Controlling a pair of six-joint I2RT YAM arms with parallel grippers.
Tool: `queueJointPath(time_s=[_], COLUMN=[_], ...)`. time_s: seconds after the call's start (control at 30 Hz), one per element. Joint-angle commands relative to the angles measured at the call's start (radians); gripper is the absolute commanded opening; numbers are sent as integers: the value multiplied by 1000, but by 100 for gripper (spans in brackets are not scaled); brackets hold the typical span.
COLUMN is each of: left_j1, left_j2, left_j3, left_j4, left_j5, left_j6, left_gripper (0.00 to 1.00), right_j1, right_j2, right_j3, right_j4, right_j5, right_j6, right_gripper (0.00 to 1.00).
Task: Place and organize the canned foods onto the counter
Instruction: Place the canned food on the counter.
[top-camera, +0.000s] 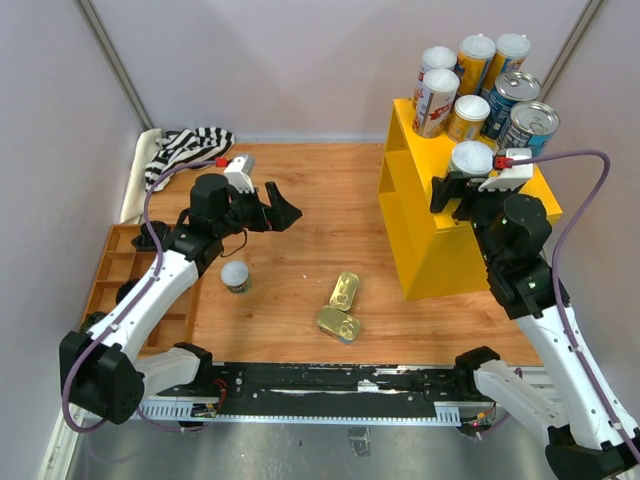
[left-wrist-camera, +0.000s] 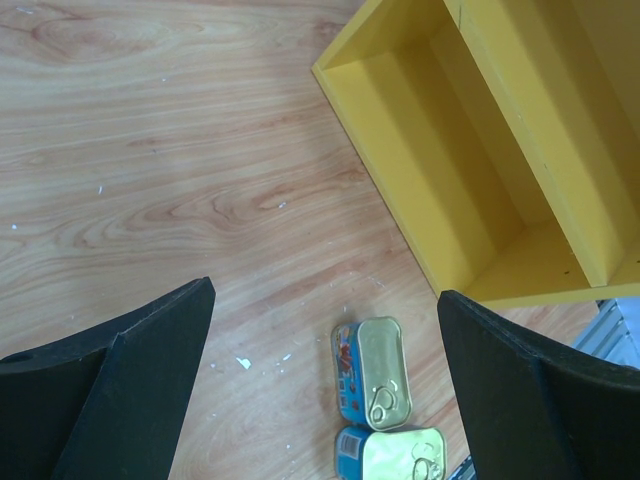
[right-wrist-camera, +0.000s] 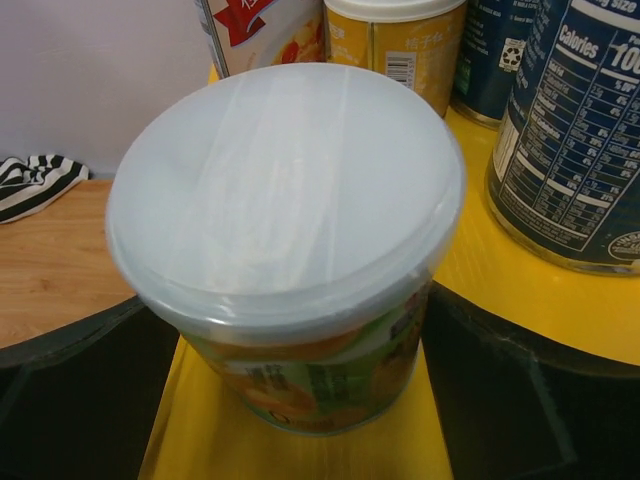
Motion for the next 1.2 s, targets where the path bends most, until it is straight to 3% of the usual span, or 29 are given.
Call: queueJointPath(time_s=[0.0, 0.27, 0.47, 0.7, 1.17], left_j1=[3, 4, 4, 3, 5], left_j2=[9, 28, 36, 32, 25], left_j3=[-10, -16, -16, -27, -40], left_j4=[39, 44, 46, 47, 31], left_j5=[19, 37, 48, 49, 58], left_j6=[-4, -1, 1, -1, -1], left_gripper=[98, 98, 98, 98, 97], right_j1=[-22, -22, -22, -21, 64], right_j2=[-35, -90, -99, -16, -33], right_j3=[-12, -21, -11, 30, 17], right_j4=[-152, -212, -260, -248, -145], right_j5=[-28, -17, -1, -54, -168], right_j6=[86, 151, 165, 223, 311], right_gripper=[96, 87, 64, 46, 45])
